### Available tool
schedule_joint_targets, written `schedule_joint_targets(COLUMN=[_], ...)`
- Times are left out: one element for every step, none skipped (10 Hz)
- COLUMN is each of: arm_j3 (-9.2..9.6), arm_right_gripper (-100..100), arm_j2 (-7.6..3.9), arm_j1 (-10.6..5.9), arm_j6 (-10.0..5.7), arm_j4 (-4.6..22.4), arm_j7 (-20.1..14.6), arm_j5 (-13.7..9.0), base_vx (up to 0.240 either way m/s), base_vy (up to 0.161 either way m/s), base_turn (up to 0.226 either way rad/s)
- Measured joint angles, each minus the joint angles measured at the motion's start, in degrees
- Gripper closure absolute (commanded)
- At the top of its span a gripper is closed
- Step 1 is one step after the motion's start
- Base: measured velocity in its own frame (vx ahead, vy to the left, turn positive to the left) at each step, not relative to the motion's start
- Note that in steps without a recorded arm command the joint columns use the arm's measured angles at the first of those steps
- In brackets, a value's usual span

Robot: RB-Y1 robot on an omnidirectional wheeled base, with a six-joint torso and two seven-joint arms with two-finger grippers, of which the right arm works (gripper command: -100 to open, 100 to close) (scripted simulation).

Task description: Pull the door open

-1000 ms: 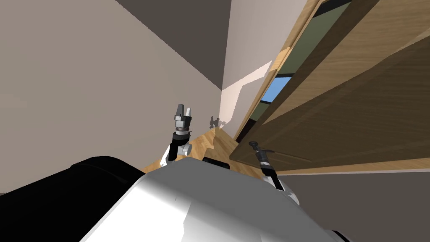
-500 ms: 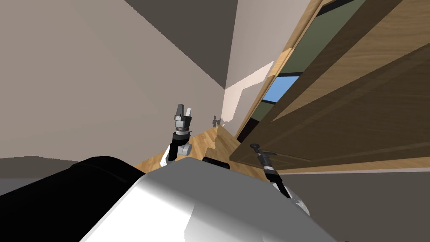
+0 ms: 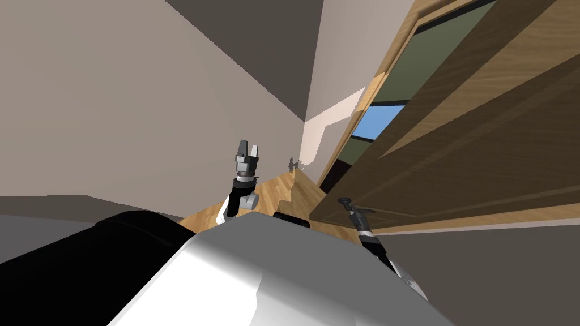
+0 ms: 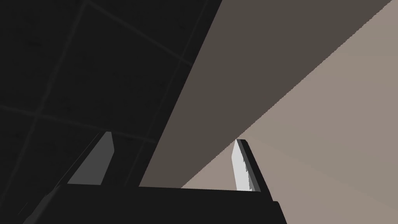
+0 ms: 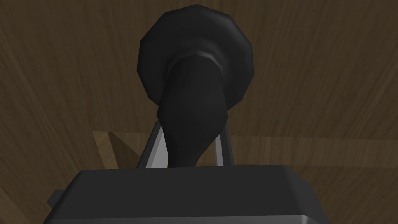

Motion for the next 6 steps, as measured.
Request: schedule_joint_targets(arm_j3=[0.21, 0.46, 0.51, 0.68, 1.01, 1.33], arm_right_gripper=[100, 100, 100, 100, 100, 100], arm_j2=[-0.07, -0.04, -0.38, -0.80, -0.57, -0.34], arm_j1=[0.30, 0.37, 1.44, 2.37, 1.85, 1.64], arm_j6=[-1.49, -3.39, -4.56, -5.47, -7.01, -9.16], arm_j4=[0.9, 2.4, 2.0, 1.7, 3.6, 5.7], arm_j7=[-0.2, -0.5, -0.5, -0.6, -1.0, -1.4], arm_j5=[0.0, 0.0, -0.2, -0.3, -0.2, -0.1], base_vx=[0.030, 0.035, 0.033, 0.019, 0.015, 0.014], base_vy=[0.005, 0.002, -0.002, -0.005, -0.002, -0.006], base_turn=[0.042, 0.053, 0.054, 0.018, 0.040, 0.063])
